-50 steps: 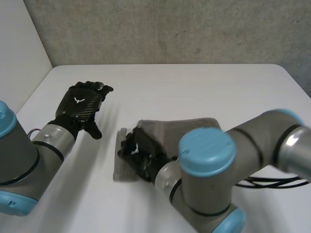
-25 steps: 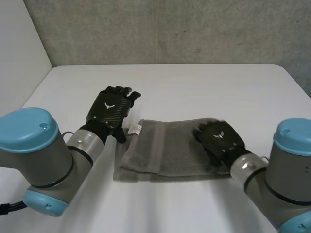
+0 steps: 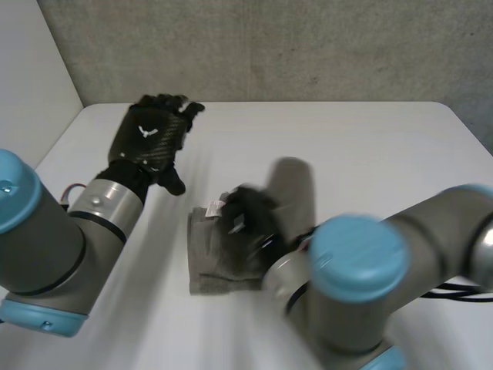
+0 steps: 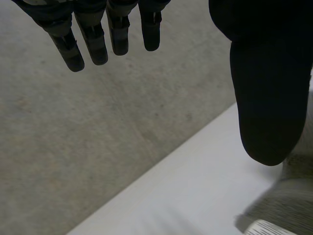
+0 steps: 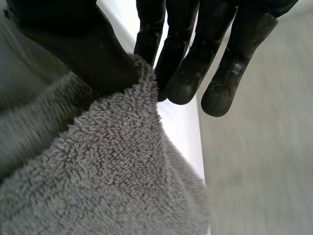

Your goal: Fold the towel.

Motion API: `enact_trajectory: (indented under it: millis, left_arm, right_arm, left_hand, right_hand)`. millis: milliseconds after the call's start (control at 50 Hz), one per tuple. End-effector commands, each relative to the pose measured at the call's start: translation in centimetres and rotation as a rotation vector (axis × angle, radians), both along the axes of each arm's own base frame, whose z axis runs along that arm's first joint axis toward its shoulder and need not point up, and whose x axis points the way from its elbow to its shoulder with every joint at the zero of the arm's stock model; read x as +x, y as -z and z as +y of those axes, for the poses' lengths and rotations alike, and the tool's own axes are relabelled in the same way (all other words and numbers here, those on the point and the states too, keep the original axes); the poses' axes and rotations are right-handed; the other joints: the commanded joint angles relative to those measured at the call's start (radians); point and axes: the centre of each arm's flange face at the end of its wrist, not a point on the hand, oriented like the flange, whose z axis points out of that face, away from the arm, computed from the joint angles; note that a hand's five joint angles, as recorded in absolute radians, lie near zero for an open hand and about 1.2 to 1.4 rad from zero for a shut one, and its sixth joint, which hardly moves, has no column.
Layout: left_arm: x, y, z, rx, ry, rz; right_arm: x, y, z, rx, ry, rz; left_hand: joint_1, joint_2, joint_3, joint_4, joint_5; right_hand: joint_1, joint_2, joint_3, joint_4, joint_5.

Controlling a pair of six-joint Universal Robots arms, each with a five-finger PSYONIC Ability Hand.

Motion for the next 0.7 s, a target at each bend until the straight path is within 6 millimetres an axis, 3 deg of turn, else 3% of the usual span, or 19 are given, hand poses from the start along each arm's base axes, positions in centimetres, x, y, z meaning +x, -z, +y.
enact_trajectory:
  millis: [20, 100, 120, 140, 180, 200, 220, 280, 320, 380, 500, 540, 600, 660, 700]
  left_arm:
    - [1.8, -1.9, -0.3, -0.044, -0.082, 0.031]
    - [2.2, -1.6, -0.4, -0.037, -0.091, 0.026]
    - [2.2, -1.5, -0.4, -0.033, -0.091, 0.024]
    - [2.2, -1.3, -0.3, -0.029, -0.091, 0.022]
    - [2.3, -1.3, -0.3, -0.027, -0.091, 0.021]
    - [2.3, -1.2, -0.3, -0.025, -0.091, 0.022]
    - [2.3, -1.2, -0.3, -0.025, -0.091, 0.022]
    - [2.2, -1.1, -0.6, -0.022, -0.092, 0.021]
    - [2.0, -1.0, -0.9, -0.011, -0.090, 0.040]
    - [2.0, -1.1, -1.1, -0.004, -0.089, 0.064]
    - [1.8, -1.7, -1.5, 0.046, -0.079, 0.188]
    - [1.6, -0.9, -1.8, 0.086, -0.073, 0.212]
    - [1.5, -0.4, -1.9, 0.108, -0.071, 0.213]
    - [0.8, 1.4, -1.6, 0.166, -0.056, 0.191]
    - [-0.4, 3.8, -0.7, 0.240, -0.026, 0.149]
  right_arm:
    - [2.4, 4.6, 6.3, -0.136, -0.361, 0.194]
    - [2.2, 5.3, 6.4, -0.146, -0.376, 0.213]
    - [2.1, 5.0, 6.1, -0.137, -0.344, 0.198]
    - [2.1, 4.9, 6.1, -0.137, -0.344, 0.198]
    - [1.7, 2.9, 4.4, -0.112, -0.231, 0.110]
    - [1.7, 2.9, 4.4, -0.112, -0.230, 0.110]
    - [1.2, 1.3, 3.0, -0.070, -0.153, 0.019]
    - [0.4, -0.2, 1.7, -0.009, -0.085, -0.092]
    - [-1.1, -2.7, 0.0, 0.090, 0.004, -0.263]
    - [-2.6, -4.1, -1.4, 0.220, 0.083, -0.390]
    - [-5.2, -4.2, -3.7, 0.421, 0.240, -0.469]
    - [-6.7, -3.8, -5.1, 0.536, 0.326, -0.493]
    - [-7.3, -3.6, -6.3, 0.608, 0.373, -0.527]
    - [-7.2, -3.3, -6.6, 0.639, 0.376, -0.543]
    - [-6.8, -2.5, -7.1, 0.703, 0.366, -0.558]
  left_hand:
    - [0.031, 0.031, 0.031, 0.031, 0.031]
    - [0.028, 0.028, 0.028, 0.028, 0.028]
    - [0.028, 0.028, 0.028, 0.028, 0.028]
    - [0.028, 0.028, 0.028, 0.028, 0.028]
    - [0.025, 0.025, 0.025, 0.025, 0.025]
    - [0.025, 0.025, 0.025, 0.025, 0.025]
    - [0.025, 0.025, 0.025, 0.025, 0.025]
    - [0.025, 0.025, 0.025, 0.025, 0.025]
    - [0.025, 0.025, 0.025, 0.025, 0.025]
    - [0.028, 0.028, 0.028, 0.028, 0.028]
    - [0.037, 0.037, 0.037, 0.037, 0.037]
    - [0.043, 0.043, 0.043, 0.043, 0.043]
    - [0.046, 0.046, 0.046, 0.046, 0.046]
    - [0.046, 0.046, 0.046, 0.046, 0.046]
    - [0.043, 0.043, 0.043, 0.043, 0.043]
  right_hand:
    - [0.076, 0.070, 0.060, 0.057, 0.064]
    - [0.076, 0.070, 0.060, 0.057, 0.064]
    - [-0.321, -0.327, -0.337, -0.340, -0.333]
    - [-0.325, -0.331, -0.341, -0.344, -0.337]
    - [-1.029, -1.035, -1.046, -1.048, -1.041]
    - [-1.033, -1.038, -1.049, -1.052, -1.044]
    - [-1.146, -1.151, -1.162, -1.165, -1.158]
    - [-1.146, -1.151, -1.162, -1.165, -1.158]
    - [-1.146, -1.151, -1.162, -1.165, -1.158]
    - [-1.146, -1.151, -1.162, -1.165, -1.158]
    - [-1.146, -1.151, -1.162, -1.165, -1.158]
    - [-1.146, -1.151, -1.162, -1.165, -1.158]
    - [-1.146, -1.151, -1.162, -1.165, -1.158]
    - [-1.146, -1.151, -1.162, -1.165, -1.158]
    - [-1.146, -1.151, -1.162, -1.165, -1.158]
